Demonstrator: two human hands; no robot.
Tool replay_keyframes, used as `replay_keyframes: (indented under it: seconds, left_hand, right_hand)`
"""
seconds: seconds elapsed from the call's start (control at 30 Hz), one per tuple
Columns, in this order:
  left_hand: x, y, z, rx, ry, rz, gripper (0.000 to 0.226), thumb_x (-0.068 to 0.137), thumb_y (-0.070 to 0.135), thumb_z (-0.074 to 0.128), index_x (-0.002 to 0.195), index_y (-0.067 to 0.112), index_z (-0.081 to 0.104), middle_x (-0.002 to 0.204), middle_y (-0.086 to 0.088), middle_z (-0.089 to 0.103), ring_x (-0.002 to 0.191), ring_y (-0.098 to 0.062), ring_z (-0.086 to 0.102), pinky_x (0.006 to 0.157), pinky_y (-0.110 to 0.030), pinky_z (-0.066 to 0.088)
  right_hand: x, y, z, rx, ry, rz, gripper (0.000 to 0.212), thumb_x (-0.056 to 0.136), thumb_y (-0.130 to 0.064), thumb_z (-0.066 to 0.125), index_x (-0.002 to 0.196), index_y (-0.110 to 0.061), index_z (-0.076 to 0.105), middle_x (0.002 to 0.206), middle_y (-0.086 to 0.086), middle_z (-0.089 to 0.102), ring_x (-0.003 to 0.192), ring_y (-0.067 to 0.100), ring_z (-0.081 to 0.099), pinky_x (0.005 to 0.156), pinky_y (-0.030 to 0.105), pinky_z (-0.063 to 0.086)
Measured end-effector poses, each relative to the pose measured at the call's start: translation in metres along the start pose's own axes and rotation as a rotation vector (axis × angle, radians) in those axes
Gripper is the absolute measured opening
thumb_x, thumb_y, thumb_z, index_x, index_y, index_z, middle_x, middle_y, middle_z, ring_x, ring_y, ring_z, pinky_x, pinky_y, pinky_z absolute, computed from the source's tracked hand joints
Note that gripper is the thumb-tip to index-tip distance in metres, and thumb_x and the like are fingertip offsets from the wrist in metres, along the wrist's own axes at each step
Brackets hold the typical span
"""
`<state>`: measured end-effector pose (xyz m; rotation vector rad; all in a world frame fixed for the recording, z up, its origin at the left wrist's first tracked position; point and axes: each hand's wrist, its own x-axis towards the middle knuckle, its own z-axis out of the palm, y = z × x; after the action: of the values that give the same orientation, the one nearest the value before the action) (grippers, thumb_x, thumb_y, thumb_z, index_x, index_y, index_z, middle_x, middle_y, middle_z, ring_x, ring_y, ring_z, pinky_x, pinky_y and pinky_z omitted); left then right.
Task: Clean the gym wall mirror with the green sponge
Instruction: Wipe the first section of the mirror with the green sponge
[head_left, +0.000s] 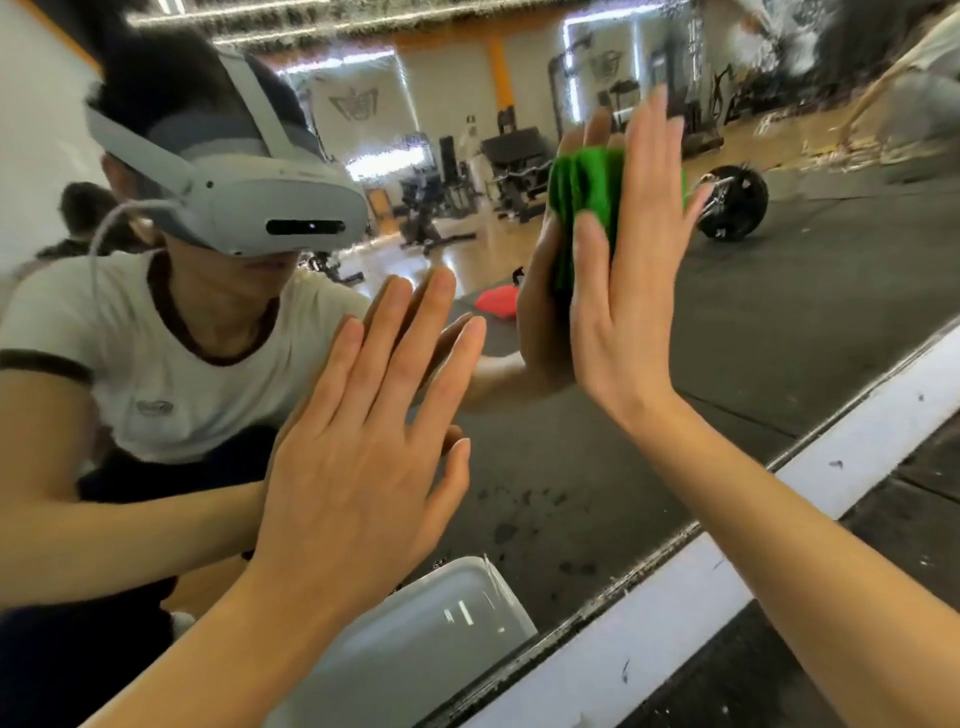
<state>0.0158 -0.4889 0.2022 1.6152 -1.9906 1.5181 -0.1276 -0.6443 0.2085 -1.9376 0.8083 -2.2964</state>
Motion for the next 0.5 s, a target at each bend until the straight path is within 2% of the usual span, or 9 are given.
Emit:
replay_keyframes:
  seconds: [0.07, 0.23, 0.33, 0.4, 0.5]
  left_hand:
    - [-0.001, 0.0, 0.0, -0.013, 0.006, -0.007, 0.074, 0.095, 0.033, 0.05, 0.16, 0.008, 0.025, 0.168, -0.017, 0.013, 0.156, -0.033, 0.01, 0.127, -0.045, 0.006]
    - [-0.001, 0.0, -0.001, -0.038, 0.023, 0.0, 0.071, 0.096, 0.03, 0.049, 0.16, 0.008, 0.025, 0.168, -0.018, 0.015, 0.156, -0.034, 0.011, 0.128, -0.045, 0.008]
    - [0.0, -0.001, -0.001, -0.049, 0.024, 0.003, 0.071, 0.097, 0.03, 0.048, 0.16, 0.008, 0.024, 0.168, -0.018, 0.014, 0.156, -0.034, 0.011, 0.128, -0.045, 0.007]
    - [-0.001, -0.001, -0.001, -0.056, 0.021, 0.002, 0.072, 0.097, 0.031, 0.047, 0.161, 0.009, 0.022, 0.168, -0.017, 0.012, 0.156, -0.033, 0.009, 0.128, -0.045, 0.006]
    - [-0.001, -0.001, 0.0, -0.061, 0.019, -0.004, 0.073, 0.097, 0.031, 0.049, 0.161, 0.008, 0.022, 0.168, -0.017, 0.012, 0.156, -0.033, 0.009, 0.128, -0.045, 0.006]
  right_hand:
    - [-0.01, -0.001, 0.004, -0.025, 0.011, -0.005, 0.052, 0.107, -0.013, 0.035, 0.155, 0.002, 0.024, 0.164, 0.023, 0.019, 0.155, 0.033, 0.005, 0.124, 0.049, -0.009]
    - [-0.171, 0.021, -0.017, -0.141, -0.246, -0.024, 0.054, 0.111, -0.035, 0.018, 0.161, -0.027, -0.002, 0.169, -0.006, -0.008, 0.156, 0.02, -0.007, 0.125, 0.042, -0.011]
    - [-0.167, 0.022, -0.019, -0.154, -0.282, -0.064, 0.054, 0.111, -0.035, 0.016, 0.161, -0.028, -0.003, 0.168, -0.011, -0.01, 0.156, 0.017, -0.007, 0.124, 0.041, -0.011]
    - [-0.112, 0.008, -0.011, -0.112, -0.227, -0.14, 0.055, 0.11, -0.029, 0.023, 0.161, -0.016, 0.009, 0.168, -0.005, -0.006, 0.155, 0.018, -0.007, 0.124, 0.043, -0.012]
    - [-0.028, -0.02, 0.005, -0.049, -0.106, -0.182, 0.053, 0.105, -0.018, 0.035, 0.153, 0.004, 0.028, 0.163, 0.023, 0.021, 0.154, 0.033, 0.007, 0.124, 0.049, -0.007]
